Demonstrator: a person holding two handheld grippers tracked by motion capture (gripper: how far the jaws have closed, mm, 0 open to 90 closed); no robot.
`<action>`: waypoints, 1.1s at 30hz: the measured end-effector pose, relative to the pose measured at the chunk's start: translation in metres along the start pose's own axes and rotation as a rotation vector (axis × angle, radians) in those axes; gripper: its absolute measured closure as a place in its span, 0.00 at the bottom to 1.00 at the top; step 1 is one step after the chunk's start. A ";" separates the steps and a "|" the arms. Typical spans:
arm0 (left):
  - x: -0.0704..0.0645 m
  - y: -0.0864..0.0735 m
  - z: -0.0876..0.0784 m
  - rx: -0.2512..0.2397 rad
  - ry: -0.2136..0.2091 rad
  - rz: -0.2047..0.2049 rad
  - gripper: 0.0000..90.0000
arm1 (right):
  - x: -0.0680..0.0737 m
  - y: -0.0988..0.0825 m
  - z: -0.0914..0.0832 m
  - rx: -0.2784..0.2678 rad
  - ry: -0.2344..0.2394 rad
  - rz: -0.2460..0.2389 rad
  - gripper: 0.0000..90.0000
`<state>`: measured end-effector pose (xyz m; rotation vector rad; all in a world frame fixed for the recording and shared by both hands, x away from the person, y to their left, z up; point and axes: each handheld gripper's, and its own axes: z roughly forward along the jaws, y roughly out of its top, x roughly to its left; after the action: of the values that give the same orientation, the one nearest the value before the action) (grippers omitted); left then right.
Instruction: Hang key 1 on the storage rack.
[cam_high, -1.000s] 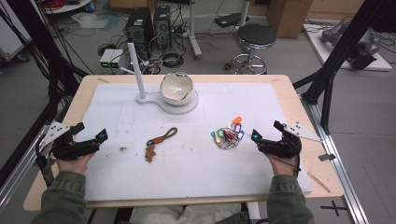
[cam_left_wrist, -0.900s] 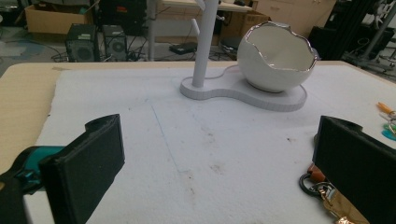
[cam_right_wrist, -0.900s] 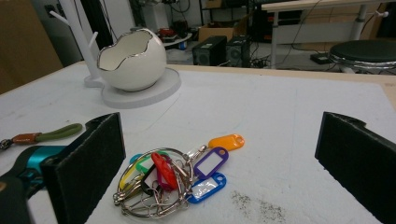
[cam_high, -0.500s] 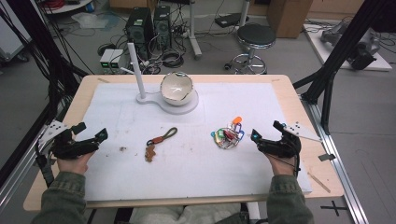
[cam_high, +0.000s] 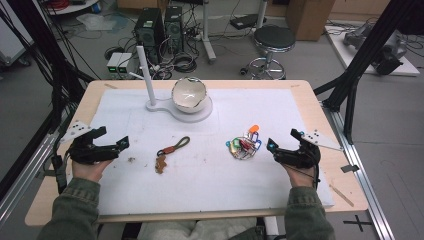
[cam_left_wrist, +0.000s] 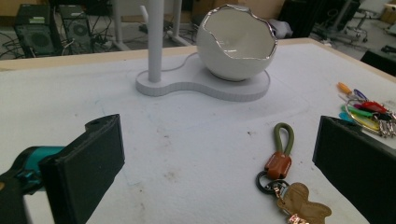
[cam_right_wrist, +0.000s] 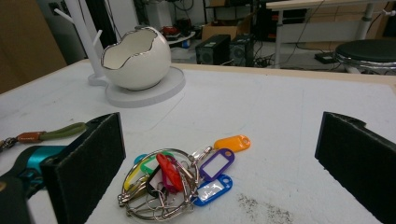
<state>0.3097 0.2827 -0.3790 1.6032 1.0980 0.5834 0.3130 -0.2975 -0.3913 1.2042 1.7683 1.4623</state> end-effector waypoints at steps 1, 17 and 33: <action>-0.003 0.003 0.004 0.014 -0.005 0.020 0.03 | 0.000 0.000 0.000 0.000 0.000 0.000 0.01; -0.029 0.019 0.038 0.077 -0.077 0.089 0.03 | -0.001 0.000 -0.001 -0.001 -0.001 -0.003 0.01; -0.061 0.022 0.068 0.152 -0.144 0.169 0.03 | -0.001 -0.001 -0.002 0.008 -0.005 -0.009 0.01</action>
<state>0.3453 0.1959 -0.3713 1.8538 0.9238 0.4954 0.3118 -0.2991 -0.3918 1.2019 1.7759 1.4467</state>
